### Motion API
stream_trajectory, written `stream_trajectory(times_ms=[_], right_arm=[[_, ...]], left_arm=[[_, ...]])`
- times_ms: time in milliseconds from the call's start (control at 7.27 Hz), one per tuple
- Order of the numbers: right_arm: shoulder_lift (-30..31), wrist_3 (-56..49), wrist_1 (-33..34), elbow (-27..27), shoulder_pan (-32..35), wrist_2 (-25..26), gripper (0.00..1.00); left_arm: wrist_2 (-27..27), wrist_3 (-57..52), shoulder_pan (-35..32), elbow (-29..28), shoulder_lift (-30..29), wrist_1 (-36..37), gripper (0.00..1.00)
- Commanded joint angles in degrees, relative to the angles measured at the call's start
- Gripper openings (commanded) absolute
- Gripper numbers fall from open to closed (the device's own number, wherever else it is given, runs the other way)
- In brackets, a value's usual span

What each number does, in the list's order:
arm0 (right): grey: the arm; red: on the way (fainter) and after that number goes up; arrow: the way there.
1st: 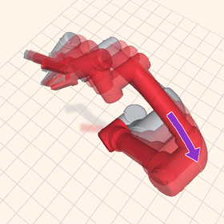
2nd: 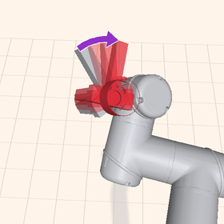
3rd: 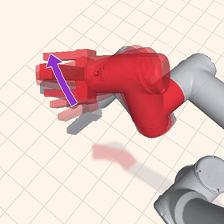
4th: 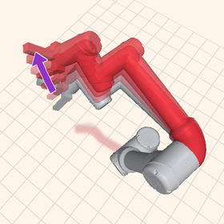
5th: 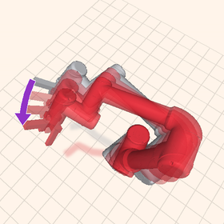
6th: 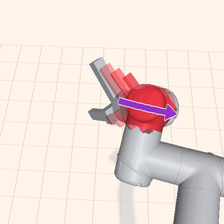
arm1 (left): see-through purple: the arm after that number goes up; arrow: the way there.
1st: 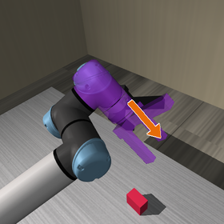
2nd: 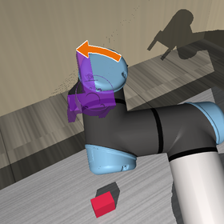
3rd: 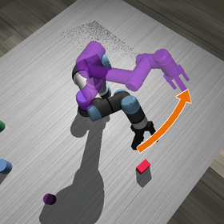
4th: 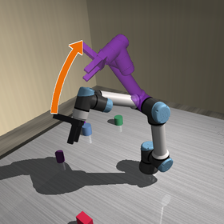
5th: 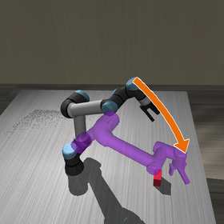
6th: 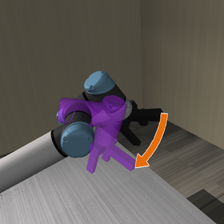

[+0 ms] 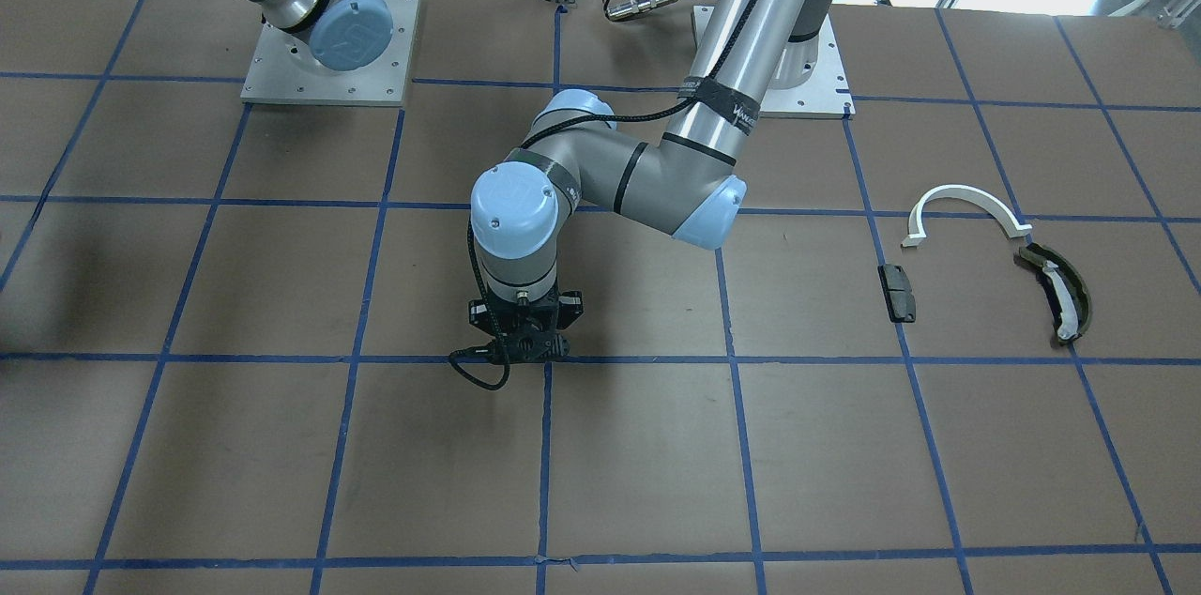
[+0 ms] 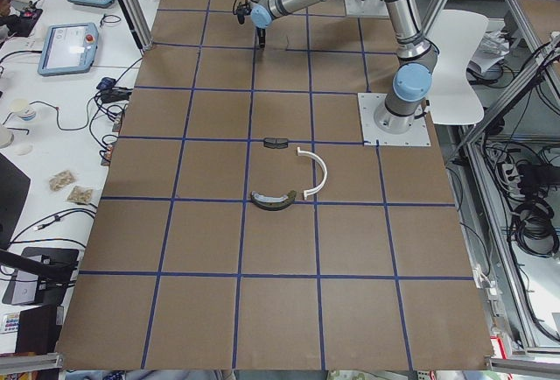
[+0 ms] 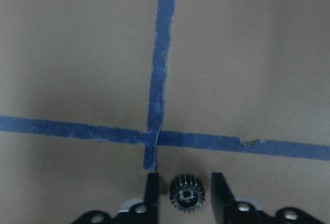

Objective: Place bearing gear from tray to pile

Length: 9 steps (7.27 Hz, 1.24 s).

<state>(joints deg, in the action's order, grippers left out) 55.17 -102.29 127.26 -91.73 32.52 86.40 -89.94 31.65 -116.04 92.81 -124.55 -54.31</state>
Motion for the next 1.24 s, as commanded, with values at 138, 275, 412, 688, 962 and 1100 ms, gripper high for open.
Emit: stream_trajectory(times_ms=[138,275,412,688,962,1100], right_arm=[[0.11,0.69,-0.17,0.05,0.0,0.35,0.0],[0.73,1.12,-0.52,0.14,0.0,0.96,0.0],[2.91,2.69,-1.39,-0.38,0.43,0.88,0.0],[11.23,13.27,-11.18,-0.38,5.32,0.0,0.0],[18.37,22.98,-18.33,-0.38,12.89,-0.08,0.0],[19.09,28.75,-19.76,-0.65,18.14,0.08,0.0]], left_arm=[[-0.15,-2.1,0.02,0.09,0.01,-0.01,0.15],[-0.06,-3.51,0.02,0.0,0.44,0.08,0.0],[-0.15,-3.61,0.11,-0.17,1.05,-0.45,0.0],[-0.32,-5.88,4.47,-0.88,5.25,-7.09,0.0],[-0.59,-17.5,15.6,0.18,10.44,-16.03,0.0],[-0.68,-26.54,21.67,0.7,12.99,-18.7,0.0]])
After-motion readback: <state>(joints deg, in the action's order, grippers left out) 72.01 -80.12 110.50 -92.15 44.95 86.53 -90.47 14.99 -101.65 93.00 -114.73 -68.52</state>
